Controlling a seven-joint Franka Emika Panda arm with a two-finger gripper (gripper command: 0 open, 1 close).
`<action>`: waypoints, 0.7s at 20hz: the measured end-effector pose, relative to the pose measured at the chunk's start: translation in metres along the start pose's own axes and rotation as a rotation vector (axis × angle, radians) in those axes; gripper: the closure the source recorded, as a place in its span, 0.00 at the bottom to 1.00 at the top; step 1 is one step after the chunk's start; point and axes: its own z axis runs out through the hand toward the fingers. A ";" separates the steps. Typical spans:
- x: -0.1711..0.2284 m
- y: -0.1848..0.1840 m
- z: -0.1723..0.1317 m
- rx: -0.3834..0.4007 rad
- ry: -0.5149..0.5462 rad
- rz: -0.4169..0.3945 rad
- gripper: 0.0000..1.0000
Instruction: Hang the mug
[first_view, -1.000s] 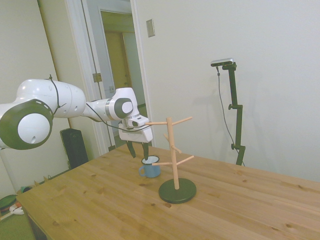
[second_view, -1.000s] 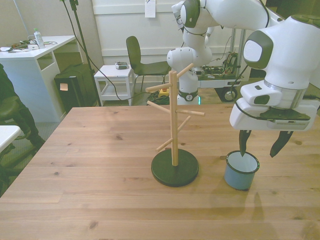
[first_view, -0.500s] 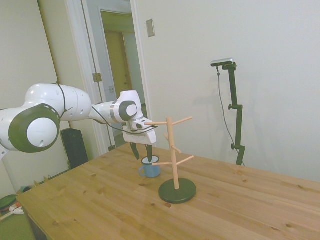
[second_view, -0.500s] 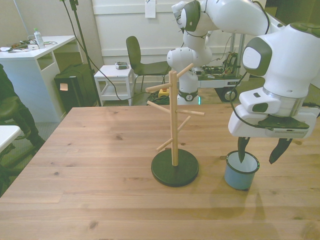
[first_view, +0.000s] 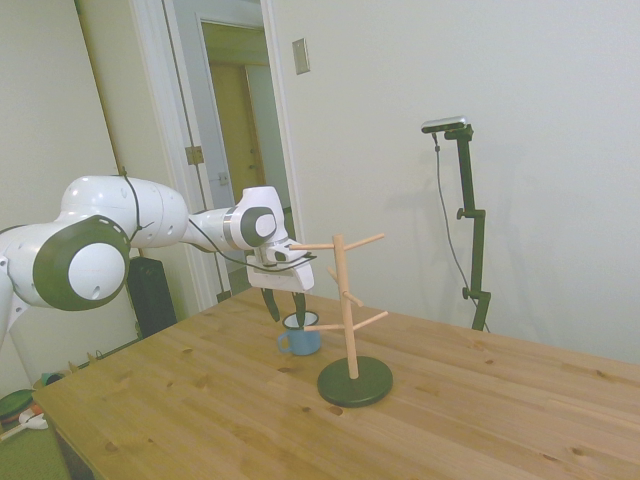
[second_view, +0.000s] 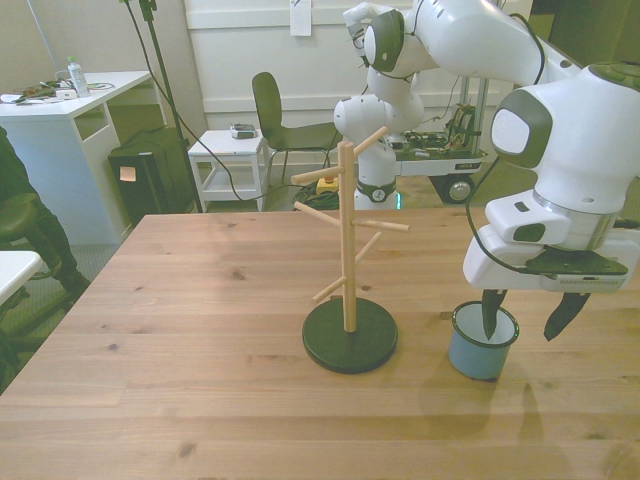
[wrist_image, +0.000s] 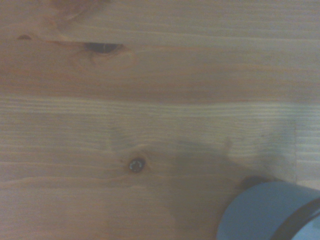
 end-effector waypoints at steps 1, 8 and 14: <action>-0.001 -0.001 0.001 0.000 0.000 -0.002 1.00; 0.003 -0.005 0.014 -0.010 -0.002 0.001 1.00; 0.006 -0.004 0.018 -0.016 -0.001 0.005 1.00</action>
